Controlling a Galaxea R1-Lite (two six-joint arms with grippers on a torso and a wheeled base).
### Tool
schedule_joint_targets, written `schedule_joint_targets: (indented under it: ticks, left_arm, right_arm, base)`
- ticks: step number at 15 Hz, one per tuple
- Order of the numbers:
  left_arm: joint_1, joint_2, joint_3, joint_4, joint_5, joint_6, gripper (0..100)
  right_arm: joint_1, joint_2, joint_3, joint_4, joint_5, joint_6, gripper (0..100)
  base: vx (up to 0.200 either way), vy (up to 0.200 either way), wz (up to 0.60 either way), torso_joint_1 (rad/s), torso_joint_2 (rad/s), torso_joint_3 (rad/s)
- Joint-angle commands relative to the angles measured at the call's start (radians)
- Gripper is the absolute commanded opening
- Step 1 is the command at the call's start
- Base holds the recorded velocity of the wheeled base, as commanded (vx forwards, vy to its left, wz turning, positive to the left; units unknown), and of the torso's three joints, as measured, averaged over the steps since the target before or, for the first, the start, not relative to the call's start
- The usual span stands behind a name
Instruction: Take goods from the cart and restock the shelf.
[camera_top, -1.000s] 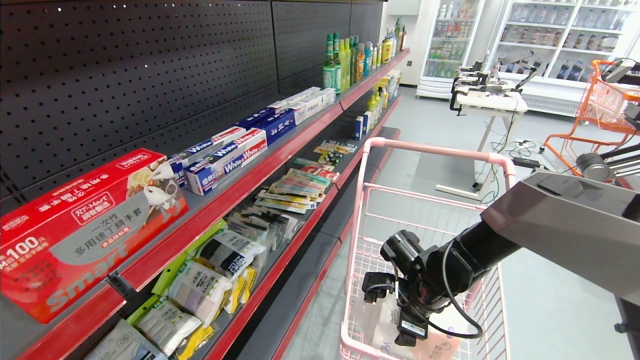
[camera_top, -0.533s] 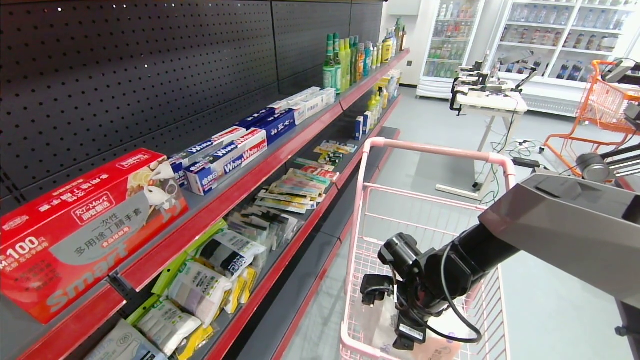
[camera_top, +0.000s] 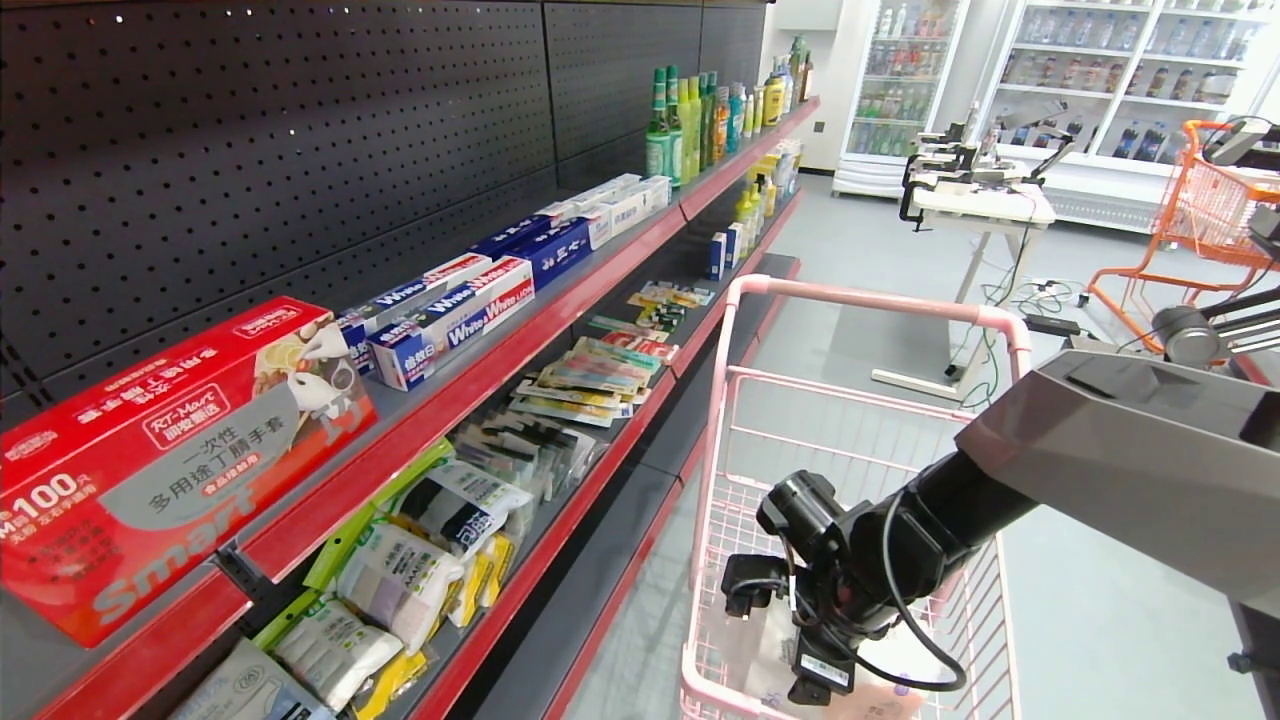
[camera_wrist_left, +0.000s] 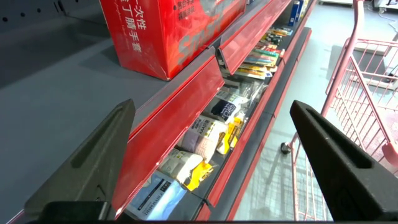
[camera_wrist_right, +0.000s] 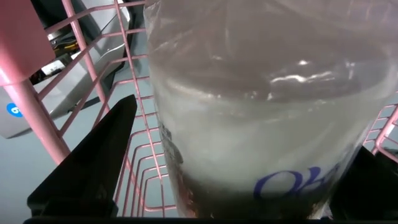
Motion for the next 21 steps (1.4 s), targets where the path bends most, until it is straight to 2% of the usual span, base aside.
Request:
schedule_joint_targets:
  ticks: [1,7,10,12,18,21]
  left_arm:
    - [0.001,0.000,0.000,0.000,0.001,0.001,100]
    - [0.001,0.000,0.000,0.000,0.001,-0.001,100]
    - [0.000,0.000,0.000,0.000,0.001,0.001,100]
    - [0.001,0.000,0.000,0.000,0.001,-0.001,100]
    - [0.000,0.000,0.000,0.000,0.001,0.001,100]
    - [0.000,0.000,0.000,0.000,0.001,-0.001,100]
  right_arm:
    - [0.000,0.002,0.007,-0.001,0.003,-0.002,0]
    - [-0.005,-0.013,0.000,-0.007,0.003,0.035,0]
    - [-0.037,-0.039,-0.037,-0.018,-0.059,0.084,0]
    - [-0.080,-0.088,-0.054,-0.016,-0.158,0.130,0]
    - [-0.135,-0.197,-0.051,-0.019,-0.177,0.165,0]
    - [-0.232,-0.323,-0.082,-0.021,-0.232,0.164,0]
  base:
    - [0.000,0.000,0.00,0.000,0.00,0.000]
    - [0.000,0.000,0.00,0.000,0.00,0.000]
    - [0.000,0.000,0.00,0.000,0.00,0.000]
    - [0.000,0.000,0.00,0.000,0.00,0.000]
    - [0.000,0.000,0.00,0.000,0.00,0.000]
    - [0.000,0.000,0.00,0.000,0.00,0.000]
